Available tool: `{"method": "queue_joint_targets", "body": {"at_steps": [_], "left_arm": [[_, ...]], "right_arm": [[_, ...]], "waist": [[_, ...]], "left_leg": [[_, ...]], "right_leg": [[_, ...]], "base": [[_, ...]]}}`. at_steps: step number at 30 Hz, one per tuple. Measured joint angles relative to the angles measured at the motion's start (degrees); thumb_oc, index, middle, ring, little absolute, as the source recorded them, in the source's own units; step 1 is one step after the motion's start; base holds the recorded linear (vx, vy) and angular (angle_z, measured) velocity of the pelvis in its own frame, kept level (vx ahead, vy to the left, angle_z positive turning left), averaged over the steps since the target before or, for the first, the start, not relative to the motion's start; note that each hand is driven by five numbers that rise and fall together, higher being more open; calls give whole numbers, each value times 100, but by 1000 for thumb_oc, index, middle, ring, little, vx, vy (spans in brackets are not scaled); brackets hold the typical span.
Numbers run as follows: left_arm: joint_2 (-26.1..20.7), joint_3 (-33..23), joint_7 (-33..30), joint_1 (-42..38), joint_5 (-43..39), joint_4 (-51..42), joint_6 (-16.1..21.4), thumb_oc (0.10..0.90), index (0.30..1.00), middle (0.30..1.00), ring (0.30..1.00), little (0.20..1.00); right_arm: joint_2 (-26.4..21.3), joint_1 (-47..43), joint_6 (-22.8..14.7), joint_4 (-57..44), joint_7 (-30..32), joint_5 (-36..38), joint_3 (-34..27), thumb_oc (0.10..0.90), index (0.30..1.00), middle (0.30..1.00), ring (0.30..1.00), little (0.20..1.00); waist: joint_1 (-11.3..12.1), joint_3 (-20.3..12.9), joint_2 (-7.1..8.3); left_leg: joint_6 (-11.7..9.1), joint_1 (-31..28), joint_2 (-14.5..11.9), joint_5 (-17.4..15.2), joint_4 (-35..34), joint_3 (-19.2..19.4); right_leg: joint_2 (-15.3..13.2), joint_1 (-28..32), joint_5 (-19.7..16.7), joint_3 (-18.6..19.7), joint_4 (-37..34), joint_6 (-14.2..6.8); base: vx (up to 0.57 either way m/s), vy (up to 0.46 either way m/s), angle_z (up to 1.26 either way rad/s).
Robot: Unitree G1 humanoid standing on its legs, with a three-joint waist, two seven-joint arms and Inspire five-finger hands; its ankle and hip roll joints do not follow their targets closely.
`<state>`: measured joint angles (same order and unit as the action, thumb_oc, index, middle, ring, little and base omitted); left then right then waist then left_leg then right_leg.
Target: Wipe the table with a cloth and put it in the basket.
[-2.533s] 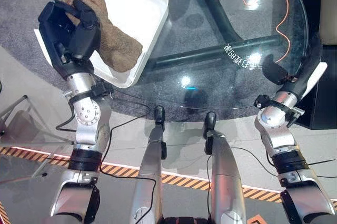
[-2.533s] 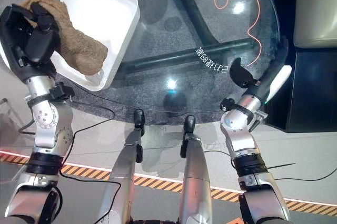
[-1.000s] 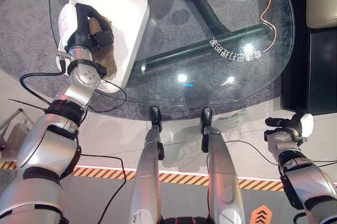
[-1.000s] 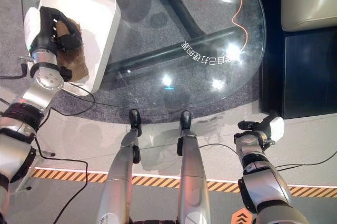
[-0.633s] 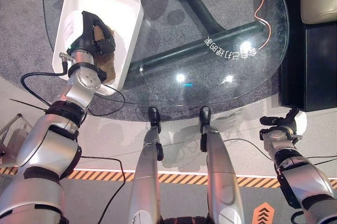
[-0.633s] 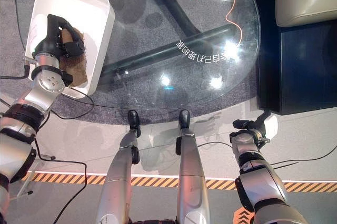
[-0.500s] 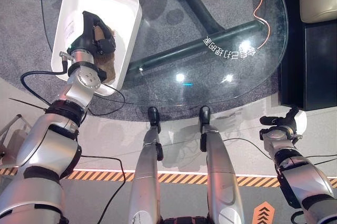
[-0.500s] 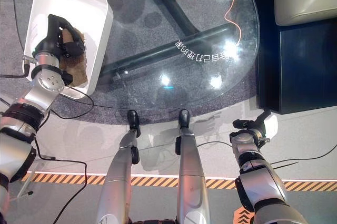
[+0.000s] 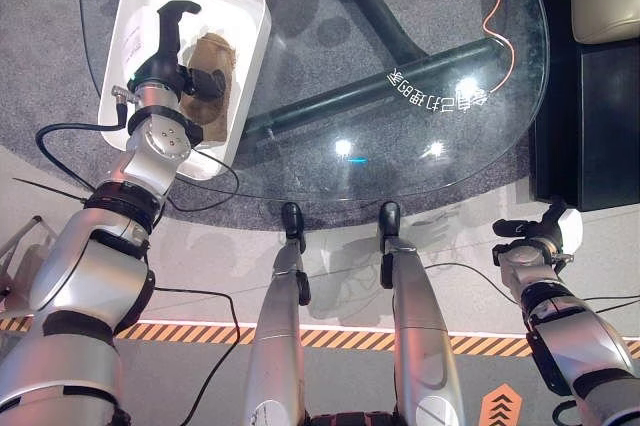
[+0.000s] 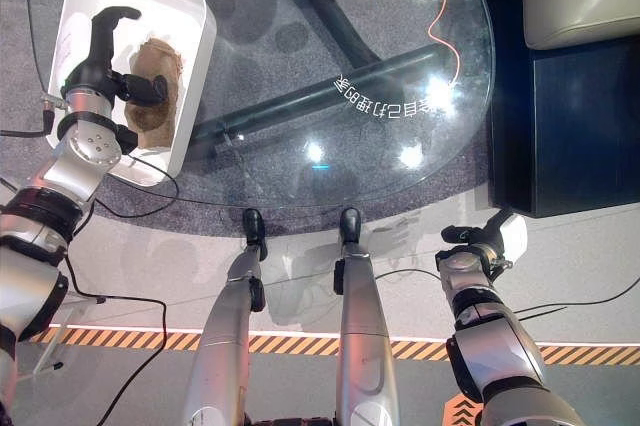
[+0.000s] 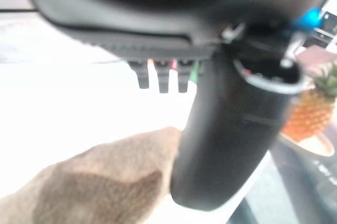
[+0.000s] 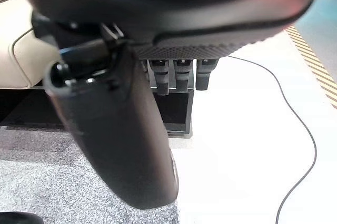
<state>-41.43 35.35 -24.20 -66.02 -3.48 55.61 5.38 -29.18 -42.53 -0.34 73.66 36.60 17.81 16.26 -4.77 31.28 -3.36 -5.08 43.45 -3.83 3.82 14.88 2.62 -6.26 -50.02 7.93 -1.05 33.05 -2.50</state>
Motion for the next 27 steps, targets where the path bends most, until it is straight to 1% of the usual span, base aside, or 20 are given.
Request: {"method": "queue_joint_targets", "body": {"at_steps": [11,15,17,18,19,22,24,25,26,27], "left_arm": [[-3,-3,-9,5,-2,-24,13,800,900,900,900,900],[-52,-53,-48,74,-3,-216,108,800,900,900,900,900],[-205,-61,-122,177,-3,-479,299,800,900,900,900,900],[-236,-80,-151,197,-5,-526,331,800,900,900,900,900],[-249,-327,-155,377,-10,-637,446,800,900,900,900,900],[-317,-758,-170,955,-26,-793,643,800,900,900,900,900],[-429,-937,-175,1199,-28,-902,691,800,900,900,900,900],[-616,-1129,-171,1469,-29,-992,743,800,900,900,900,900],[-706,-1258,-162,1638,-40,-1002,749,800,900,900,900,900],[-734,-1560,-129,1897,-101,-1020,767,800,900,900,900,900]], "right_arm": [[2,30,-3,2,-1,-14,0,800,900,900,900,900],[18,228,-7,6,-1,-14,-11,800,900,900,900,900],[25,363,-13,6,-1,-14,-32,800,900,900,900,900],[27,391,-12,9,-1,-12,-51,800,900,900,900,900],[56,480,-9,10,-6,-11,-112,800,900,900,900,900],[99,828,-23,7,-56,-14,-263,800,900,900,900,900],[92,951,-35,4,-74,-14,-376,800,900,900,900,900],[97,1087,-35,8,-128,-12,-527,800,900,900,900,900],[92,1174,-41,8,-168,-15,-626,800,900,900,900,900],[93,1276,-69,15,-228,-13,-758,800,900,900,900,900]], "waist": [[14,0,0],[43,0,-1],[59,-2,-3],[76,-3,-5],[78,-2,-6],[104,-19,-29],[129,-39,-59],[162,-43,-67],[183,-59,-86],[207,-67,-103]], "left_leg": [[-12,-115,1,9,19,-6],[-16,-465,-8,12,-92,-5],[-18,-701,-15,12,-195,-3],[-20,-758,-21,13,-214,-1],[-27,-979,-27,22,-327,12],[-28,-1723,-38,48,-696,10],[-21,-1955,-45,70,-844,24],[-5,-2186,-48,83,-985,45],[-3,-2290,-49,83,-1029,51],[-3,-2477,-50,84,-1144,86]], "right_leg": [[-1,112,-4,0,68,7],[9,458,-5,-6,-81,3],[15,704,-11,-13,-201,-9],[22,761,-24,-13,-236,-14],[29,973,-38,-11,-343,-29],[35,1697,-39,-25,-677,-81],[47,1934,-72,-33,-839,-89],[47,2158,-88,-38,-979,-103],[47,2285,-97,-43,-1057,-117],[47,2453,-108,-37,-1166,-133]], "base": [[0,-3,0],[0,-33,0],[18,-36,-2],[24,-40,-5],[23,-28,-5],[65,-30,-6],[66,-15,-3],[102,-10,-2],[126,-3,-7],[111,4,-6]]}}
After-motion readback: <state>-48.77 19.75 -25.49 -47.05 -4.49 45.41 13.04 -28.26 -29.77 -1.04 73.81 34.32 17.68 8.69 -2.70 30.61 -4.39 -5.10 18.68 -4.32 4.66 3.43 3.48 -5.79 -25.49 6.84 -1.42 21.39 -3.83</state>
